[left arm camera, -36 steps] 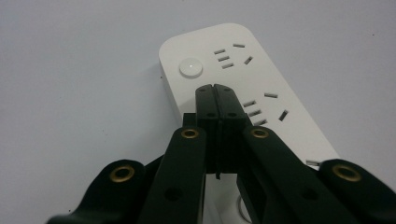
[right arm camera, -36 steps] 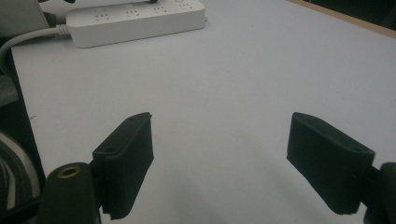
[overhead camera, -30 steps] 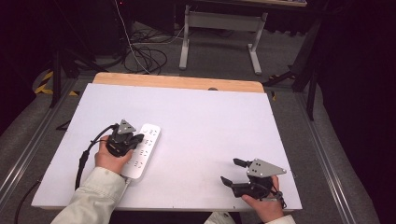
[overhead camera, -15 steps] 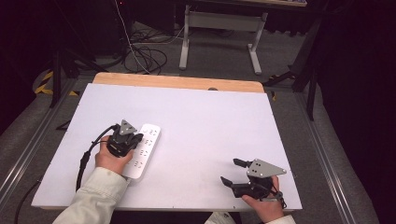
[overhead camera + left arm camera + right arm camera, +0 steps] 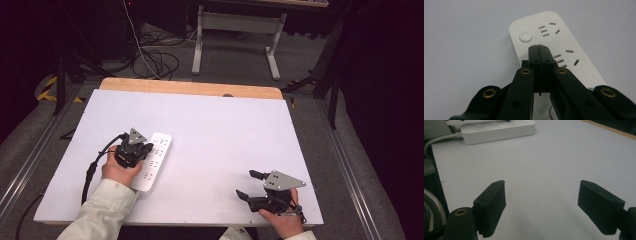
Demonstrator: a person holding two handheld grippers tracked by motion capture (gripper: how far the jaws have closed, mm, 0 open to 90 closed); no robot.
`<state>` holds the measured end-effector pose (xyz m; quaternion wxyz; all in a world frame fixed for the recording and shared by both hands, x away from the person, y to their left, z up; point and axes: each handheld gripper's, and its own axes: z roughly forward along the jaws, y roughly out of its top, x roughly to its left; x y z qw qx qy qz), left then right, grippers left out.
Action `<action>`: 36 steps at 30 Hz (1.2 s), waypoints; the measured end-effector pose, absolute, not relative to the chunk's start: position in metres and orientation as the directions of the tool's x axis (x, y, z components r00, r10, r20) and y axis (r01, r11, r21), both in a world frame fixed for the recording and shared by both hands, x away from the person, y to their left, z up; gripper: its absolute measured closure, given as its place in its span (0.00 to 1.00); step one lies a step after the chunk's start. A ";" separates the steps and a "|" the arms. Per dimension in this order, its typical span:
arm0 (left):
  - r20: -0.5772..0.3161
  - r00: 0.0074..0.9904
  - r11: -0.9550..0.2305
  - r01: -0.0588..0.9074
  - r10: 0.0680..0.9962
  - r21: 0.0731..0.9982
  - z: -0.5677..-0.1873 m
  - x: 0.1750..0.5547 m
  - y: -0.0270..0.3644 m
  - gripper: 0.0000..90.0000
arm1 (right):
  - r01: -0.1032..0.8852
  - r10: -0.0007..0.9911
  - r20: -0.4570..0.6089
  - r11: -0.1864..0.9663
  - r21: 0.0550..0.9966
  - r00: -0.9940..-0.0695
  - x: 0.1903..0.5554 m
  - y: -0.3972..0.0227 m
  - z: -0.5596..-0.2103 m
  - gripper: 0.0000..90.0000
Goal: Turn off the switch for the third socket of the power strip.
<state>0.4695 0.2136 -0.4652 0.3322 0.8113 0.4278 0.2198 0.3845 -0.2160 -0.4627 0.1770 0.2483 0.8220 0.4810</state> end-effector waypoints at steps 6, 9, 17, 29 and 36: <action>0.105 0.543 -0.441 0.539 0.833 0.718 -0.464 0.468 0.211 1.00 | 0.242 0.581 -0.052 0.416 0.877 -0.812 0.385 -0.216 -0.463 0.26; 0.147 0.526 -0.450 0.512 0.837 0.732 -0.463 0.464 0.212 1.00 | 0.244 0.583 -0.049 0.413 0.878 -0.811 0.385 -0.216 -0.463 0.26; 0.114 0.553 -0.396 0.423 0.825 0.815 -0.435 0.445 0.210 1.00 | 0.244 0.585 -0.050 0.412 0.878 -0.810 0.386 -0.218 -0.464 0.26; 0.085 0.558 -0.384 0.444 0.825 0.810 -0.429 0.442 0.215 1.00 | 0.244 0.587 -0.049 0.411 0.878 -0.808 0.386 -0.218 -0.463 0.26; 0.044 0.582 -0.364 0.446 0.812 0.818 -0.424 0.441 0.218 0.92 | 0.244 0.586 -0.049 0.410 0.879 -0.809 0.386 -0.218 -0.464 0.26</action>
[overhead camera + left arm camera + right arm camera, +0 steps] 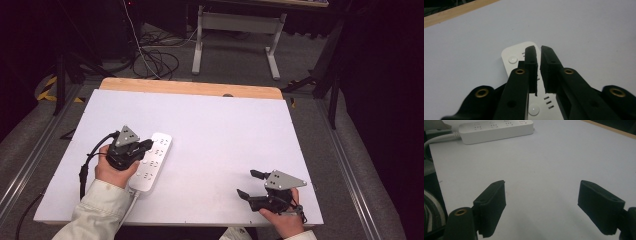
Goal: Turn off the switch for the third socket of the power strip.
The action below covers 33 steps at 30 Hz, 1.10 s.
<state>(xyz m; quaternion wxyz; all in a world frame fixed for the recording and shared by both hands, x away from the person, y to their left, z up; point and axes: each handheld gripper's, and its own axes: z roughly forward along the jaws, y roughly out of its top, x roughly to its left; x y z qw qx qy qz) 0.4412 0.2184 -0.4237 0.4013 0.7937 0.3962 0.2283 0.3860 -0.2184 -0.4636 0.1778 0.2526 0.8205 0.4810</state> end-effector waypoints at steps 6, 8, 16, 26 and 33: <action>0.021 0.591 -0.338 0.431 0.806 0.837 -0.414 0.435 0.221 0.75 | 0.243 0.586 -0.051 0.412 0.878 -0.809 0.386 -0.218 -0.463 0.26; 0.005 0.593 -0.326 0.434 0.805 0.840 -0.411 0.434 0.222 0.60 | 0.245 0.586 -0.050 0.412 0.878 -0.809 0.386 -0.218 -0.464 0.26; -0.040 0.624 -0.302 0.432 0.781 0.850 -0.400 0.425 0.221 0.39 | 0.242 0.587 -0.051 0.410 0.880 -0.808 0.386 -0.219 -0.463 0.26; -0.004 0.635 -0.323 0.398 0.772 0.859 -0.388 0.405 0.226 0.35 | 0.241 0.587 -0.050 0.406 0.882 -0.808 0.385 -0.220 -0.463 0.26; 0.015 0.649 -0.333 0.369 0.760 0.868 -0.385 0.389 0.234 0.30 | 0.239 0.586 -0.050 0.405 0.883 -0.809 0.385 -0.220 -0.462 0.26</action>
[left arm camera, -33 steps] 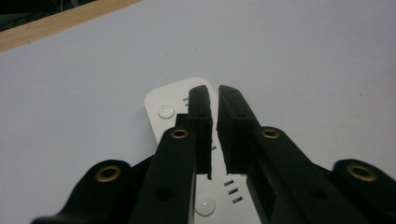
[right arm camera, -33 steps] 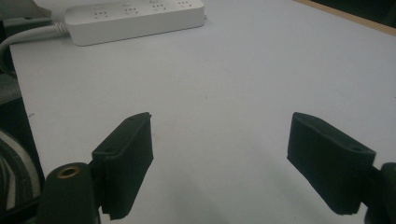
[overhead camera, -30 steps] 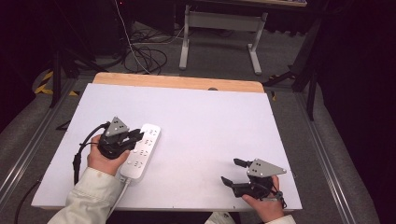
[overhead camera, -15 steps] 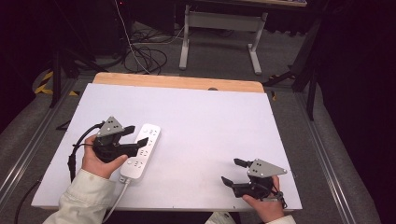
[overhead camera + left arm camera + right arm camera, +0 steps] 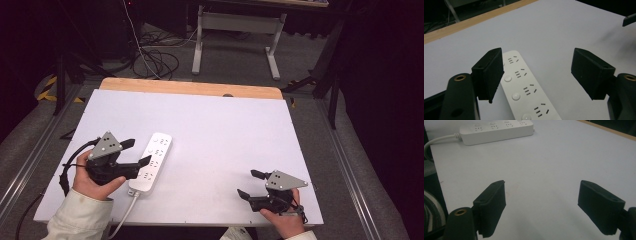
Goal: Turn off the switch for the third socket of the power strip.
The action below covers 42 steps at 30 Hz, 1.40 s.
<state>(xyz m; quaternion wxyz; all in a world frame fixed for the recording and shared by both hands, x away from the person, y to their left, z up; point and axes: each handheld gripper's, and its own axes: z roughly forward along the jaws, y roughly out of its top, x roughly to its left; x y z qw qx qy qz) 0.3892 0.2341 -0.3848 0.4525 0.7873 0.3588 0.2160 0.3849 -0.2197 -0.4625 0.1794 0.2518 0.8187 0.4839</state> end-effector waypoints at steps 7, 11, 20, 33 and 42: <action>0.019 0.651 -0.318 0.345 0.759 0.883 -0.388 0.377 0.246 0.28 | 0.238 0.586 -0.051 0.406 0.882 -0.809 0.385 -0.220 -0.462 0.26; 0.024 0.651 -0.309 0.326 0.758 0.893 -0.394 0.370 0.252 0.28 | 0.235 0.584 -0.051 0.404 0.884 -0.810 0.385 -0.220 -0.462 0.26; 0.008 0.658 -0.262 0.289 0.753 0.921 -0.409 0.360 0.269 0.25 | 0.237 0.583 -0.050 0.406 0.882 -0.811 0.384 -0.219 -0.462 0.26; 0.011 0.653 -0.255 0.281 0.758 0.925 -0.437 0.346 0.289 0.22 | 0.238 0.582 -0.050 0.408 0.881 -0.812 0.385 -0.218 -0.463 0.25; -0.002 0.649 -0.246 0.291 0.761 0.924 -0.454 0.337 0.300 0.21 | 0.242 0.581 -0.048 0.411 0.879 -0.812 0.385 -0.218 -0.463 0.25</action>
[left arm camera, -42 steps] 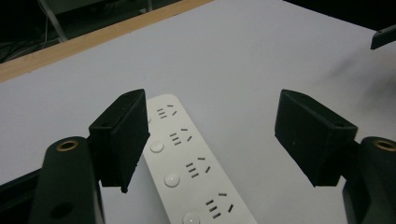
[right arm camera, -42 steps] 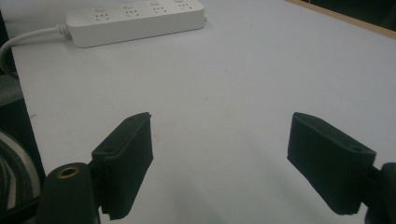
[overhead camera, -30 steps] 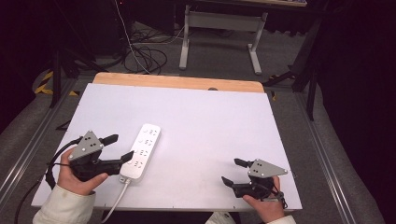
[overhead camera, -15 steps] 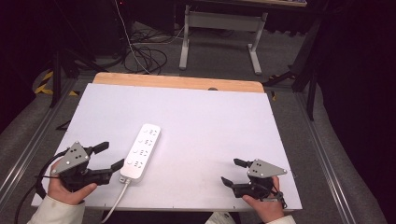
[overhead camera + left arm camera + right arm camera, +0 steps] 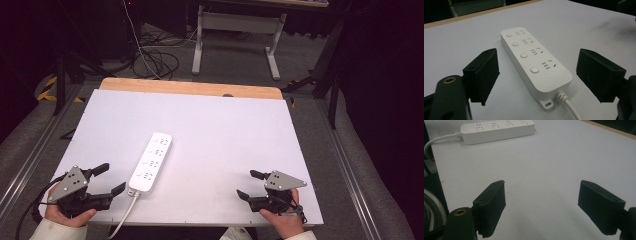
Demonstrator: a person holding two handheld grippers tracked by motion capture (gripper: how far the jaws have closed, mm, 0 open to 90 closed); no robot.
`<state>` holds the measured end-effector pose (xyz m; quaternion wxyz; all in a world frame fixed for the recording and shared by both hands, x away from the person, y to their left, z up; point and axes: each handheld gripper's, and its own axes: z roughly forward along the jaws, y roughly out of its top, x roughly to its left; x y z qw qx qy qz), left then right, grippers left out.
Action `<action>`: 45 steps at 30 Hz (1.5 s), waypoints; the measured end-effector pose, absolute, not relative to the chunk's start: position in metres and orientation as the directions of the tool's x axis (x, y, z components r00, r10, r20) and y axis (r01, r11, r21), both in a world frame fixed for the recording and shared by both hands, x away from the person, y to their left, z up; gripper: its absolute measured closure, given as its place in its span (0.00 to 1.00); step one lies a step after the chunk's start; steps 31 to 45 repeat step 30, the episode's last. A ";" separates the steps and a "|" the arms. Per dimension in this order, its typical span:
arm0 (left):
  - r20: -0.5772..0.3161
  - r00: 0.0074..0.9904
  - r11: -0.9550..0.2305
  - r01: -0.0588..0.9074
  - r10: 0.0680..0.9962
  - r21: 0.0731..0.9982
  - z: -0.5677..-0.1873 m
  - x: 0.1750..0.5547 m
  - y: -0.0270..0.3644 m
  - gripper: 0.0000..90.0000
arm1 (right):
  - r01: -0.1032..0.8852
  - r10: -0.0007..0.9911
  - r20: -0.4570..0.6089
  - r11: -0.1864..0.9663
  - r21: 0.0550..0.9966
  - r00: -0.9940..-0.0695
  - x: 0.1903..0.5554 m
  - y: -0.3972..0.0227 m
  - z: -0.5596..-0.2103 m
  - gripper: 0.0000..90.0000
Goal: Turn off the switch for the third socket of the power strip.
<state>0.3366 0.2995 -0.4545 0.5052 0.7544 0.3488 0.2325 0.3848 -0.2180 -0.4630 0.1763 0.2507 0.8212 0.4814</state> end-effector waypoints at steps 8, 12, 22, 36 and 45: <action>-0.007 0.636 -0.252 0.317 0.772 0.914 -0.468 0.330 0.309 0.19 | 0.240 0.581 -0.051 0.413 0.879 -0.812 0.385 -0.218 -0.463 0.25; -0.034 0.617 -0.220 0.331 0.787 0.918 -0.469 0.329 0.310 0.20 | 0.242 0.582 -0.050 0.412 0.879 -0.812 0.385 -0.218 -0.463 0.25; -0.039 0.602 -0.205 0.332 0.798 0.921 -0.465 0.328 0.311 0.20 | 0.242 0.583 -0.052 0.416 0.877 -0.811 0.385 -0.217 -0.464 0.25; -0.028 0.590 -0.195 0.311 0.807 0.930 -0.465 0.327 0.313 0.19 | 0.246 0.583 -0.050 0.417 0.875 -0.811 0.386 -0.217 -0.464 0.25; -0.028 0.590 -0.195 0.311 0.807 0.930 -0.465 0.327 0.313 0.19 | 0.246 0.583 -0.050 0.417 0.875 -0.811 0.386 -0.217 -0.464 0.25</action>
